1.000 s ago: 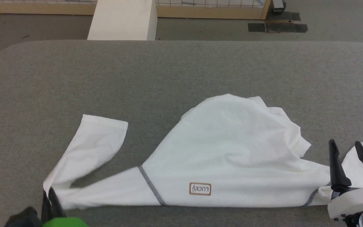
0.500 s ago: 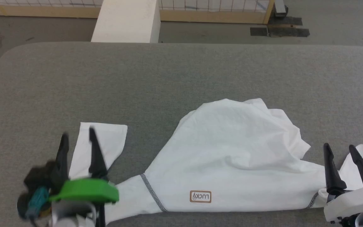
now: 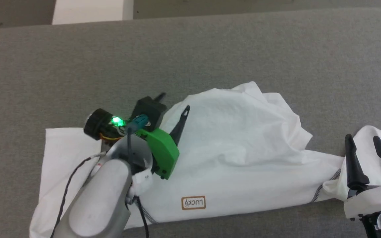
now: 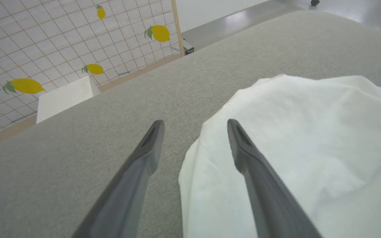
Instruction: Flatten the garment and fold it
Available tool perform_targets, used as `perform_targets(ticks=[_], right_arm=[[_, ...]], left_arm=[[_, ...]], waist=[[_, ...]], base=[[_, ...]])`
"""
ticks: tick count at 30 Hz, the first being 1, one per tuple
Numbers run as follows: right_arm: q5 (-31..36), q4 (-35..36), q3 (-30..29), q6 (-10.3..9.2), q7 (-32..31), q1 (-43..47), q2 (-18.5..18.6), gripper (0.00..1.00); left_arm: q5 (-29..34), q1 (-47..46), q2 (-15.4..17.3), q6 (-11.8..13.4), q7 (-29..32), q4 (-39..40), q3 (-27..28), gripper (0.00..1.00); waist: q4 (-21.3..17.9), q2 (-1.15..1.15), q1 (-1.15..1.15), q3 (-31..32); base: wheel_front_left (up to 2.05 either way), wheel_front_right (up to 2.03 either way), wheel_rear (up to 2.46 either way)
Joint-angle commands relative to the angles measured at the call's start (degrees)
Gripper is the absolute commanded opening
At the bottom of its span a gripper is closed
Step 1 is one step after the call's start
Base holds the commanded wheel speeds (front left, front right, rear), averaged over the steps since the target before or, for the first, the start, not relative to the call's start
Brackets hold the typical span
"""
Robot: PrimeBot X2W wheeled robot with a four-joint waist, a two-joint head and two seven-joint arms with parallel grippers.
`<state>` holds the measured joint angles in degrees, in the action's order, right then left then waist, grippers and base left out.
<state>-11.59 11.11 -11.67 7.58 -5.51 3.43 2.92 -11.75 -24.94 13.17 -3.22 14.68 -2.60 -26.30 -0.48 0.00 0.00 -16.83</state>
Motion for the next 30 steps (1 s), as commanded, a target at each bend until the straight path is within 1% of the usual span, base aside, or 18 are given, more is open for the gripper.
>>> perform_targets(ticks=[1, 4, 8, 9, 10, 13, 16, 19, 21, 24, 26, 30], right_arm=[[-0.26, 0.05, 0.0, -0.09, 0.44, -1.18, -0.04, 1.0], [-0.31, -0.02, 0.18, -0.09, 0.63, -2.03, -0.04, 1.0], [-0.35, -0.04, 0.44, -0.09, 0.73, -3.04, -0.04, 1.0], [-0.38, -0.05, 0.53, -0.09, 0.75, -3.22, -0.04, 1.0], [-0.43, -0.06, 0.57, -0.09, 0.79, -3.44, -0.04, 1.0], [-0.58, -0.14, 0.42, -0.09, 0.96, -3.72, -0.04, 1.0], [-0.63, -0.09, 0.07, -0.09, 1.17, -3.82, -0.04, 1.0], [-0.67, -0.13, 0.13, -0.09, 1.38, -4.22, -0.04, 1.0], [-0.77, -0.19, 0.49, -0.09, 1.53, -4.71, -0.04, 1.0], [-1.2, -0.41, 0.85, -0.09, 1.93, -5.55, -0.04, 1.0], [-1.54, -0.86, 1.06, -0.09, 2.28, -6.06, -0.04, 1.0], [-2.14, -2.1, 1.6, -0.09, 3.18, -7.02, -0.04, 1.0]], left_arm=[[-0.92, -1.52, 0.09, -1.03, 0.95, -1.86, -0.6, 1.0], [-2.96, -3.48, 0.31, -2.75, 3.48, -6.94, -2.39, 1.0], [-3.84, -5.88, 1.19, -3.57, 4.72, -12.49, -4.27, 1.0], [-3.77, -6.45, 1.4, -3.65, 4.48, -13.49, -4.57, 0.43], [-3.69, -7.18, 1.54, -3.73, 4.0, -14.56, -4.85, 0.0], [-4.43, -9.66, 1.32, -3.95, 2.55, -15.77, -5.66, 0.0], [-6.12, -13.88, 0.53, -4.07, 1.09, -14.96, -4.93, 0.0], [-7.33, -19.19, 0.83, -4.11, 0.59, -14.01, -3.03, 0.0], [-6.9, -23.06, 1.81, -4.04, 0.41, -13.56, -1.83, 0.0], [-6.61, -28.01, 2.47, -2.12, -0.59, -13.77, 1.06, 0.0], [-5.99, -30.71, 3.1, -0.03, -1.58, -14.78, 3.05, 0.0], [-3.77, -34.09, 4.86, 5.11, -5.13, -18.41, 6.51, 0.0]], waist=[[-2.62, 0.0, 0.0, -3.02], [-3.41, 0.0, 0.0, -4.26], [-4.18, 0.0, 0.0, -5.51], [-4.36, 0.0, 0.0, -5.76], [-4.54, 0.0, 0.0, -6.03], [-4.72, 0.0, 0.0, -6.56], [-4.55, 0.0, 0.0, -7.17], [-4.67, 0.0, 0.0, -7.91], [-5.06, 0.0, 0.0, -8.6], [-5.82, 0.0, 0.0, -9.83], [-6.52, 0.0, 0.0, -10.83], [-8.15, 0.0, 0.0, -12.91]], base=[[0.0, 0.0, 0.0], [0.0, 0.0, 0.0], [0.0, 0.0, 0.0], [0.0, 0.0, 0.0], [0.0, 0.0, 0.0], [0.0, 0.0, 0.0], [0.0, 0.0, 0.0], [0.0, 0.0, 0.0], [0.0, 0.0, 0.0], [0.0, 0.0, 0.0], [0.0, 0.0, 0.0], [0.0, 0.0, 0.0]])
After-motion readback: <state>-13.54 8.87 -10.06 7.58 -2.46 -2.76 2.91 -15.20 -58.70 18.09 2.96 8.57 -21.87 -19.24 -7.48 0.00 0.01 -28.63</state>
